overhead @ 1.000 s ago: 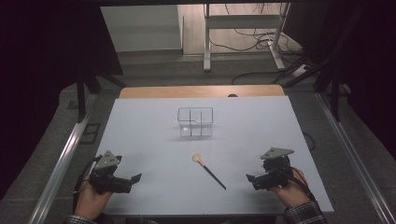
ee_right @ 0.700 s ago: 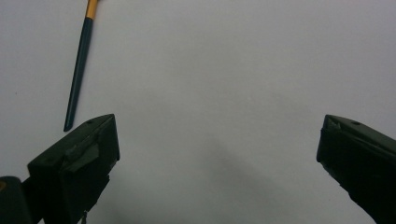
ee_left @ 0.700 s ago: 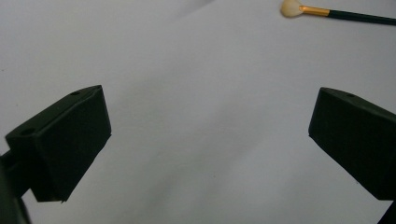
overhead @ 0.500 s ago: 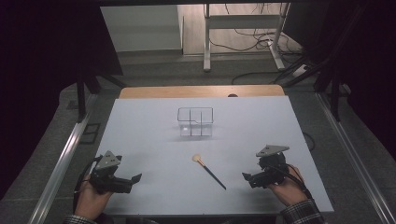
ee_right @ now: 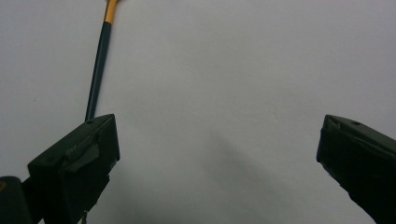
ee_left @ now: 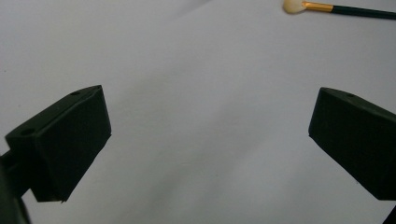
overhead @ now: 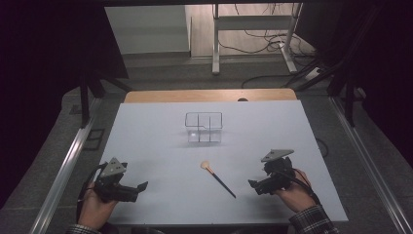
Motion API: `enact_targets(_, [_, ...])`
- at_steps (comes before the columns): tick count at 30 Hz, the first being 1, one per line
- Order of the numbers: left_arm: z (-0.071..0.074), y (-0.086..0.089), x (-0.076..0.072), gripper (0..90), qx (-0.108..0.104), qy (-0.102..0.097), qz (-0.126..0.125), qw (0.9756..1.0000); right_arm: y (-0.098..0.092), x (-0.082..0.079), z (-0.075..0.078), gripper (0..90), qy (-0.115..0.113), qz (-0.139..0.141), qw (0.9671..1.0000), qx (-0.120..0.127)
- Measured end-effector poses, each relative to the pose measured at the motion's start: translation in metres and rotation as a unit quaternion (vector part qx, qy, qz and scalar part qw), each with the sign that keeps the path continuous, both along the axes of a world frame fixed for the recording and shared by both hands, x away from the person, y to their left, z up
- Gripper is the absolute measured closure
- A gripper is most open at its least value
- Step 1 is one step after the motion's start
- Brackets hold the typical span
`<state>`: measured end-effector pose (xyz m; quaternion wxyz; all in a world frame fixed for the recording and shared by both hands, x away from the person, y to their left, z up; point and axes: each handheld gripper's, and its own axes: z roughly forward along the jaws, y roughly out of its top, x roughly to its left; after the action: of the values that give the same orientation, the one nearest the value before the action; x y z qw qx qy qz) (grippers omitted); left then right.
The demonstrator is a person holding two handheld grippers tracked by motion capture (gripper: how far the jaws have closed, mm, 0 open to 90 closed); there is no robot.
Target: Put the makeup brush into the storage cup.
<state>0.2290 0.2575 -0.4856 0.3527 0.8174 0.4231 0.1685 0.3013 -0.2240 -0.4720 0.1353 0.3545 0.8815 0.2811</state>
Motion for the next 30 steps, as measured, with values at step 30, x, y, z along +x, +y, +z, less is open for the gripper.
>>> enact_targets(30, [-0.001, -0.001, 0.001, 0.0, 0.007, 0.005, -0.004, 1.0000, 0.039, 0.007, 0.003, 0.0, 0.023, 0.017, 0.9994, -0.021])
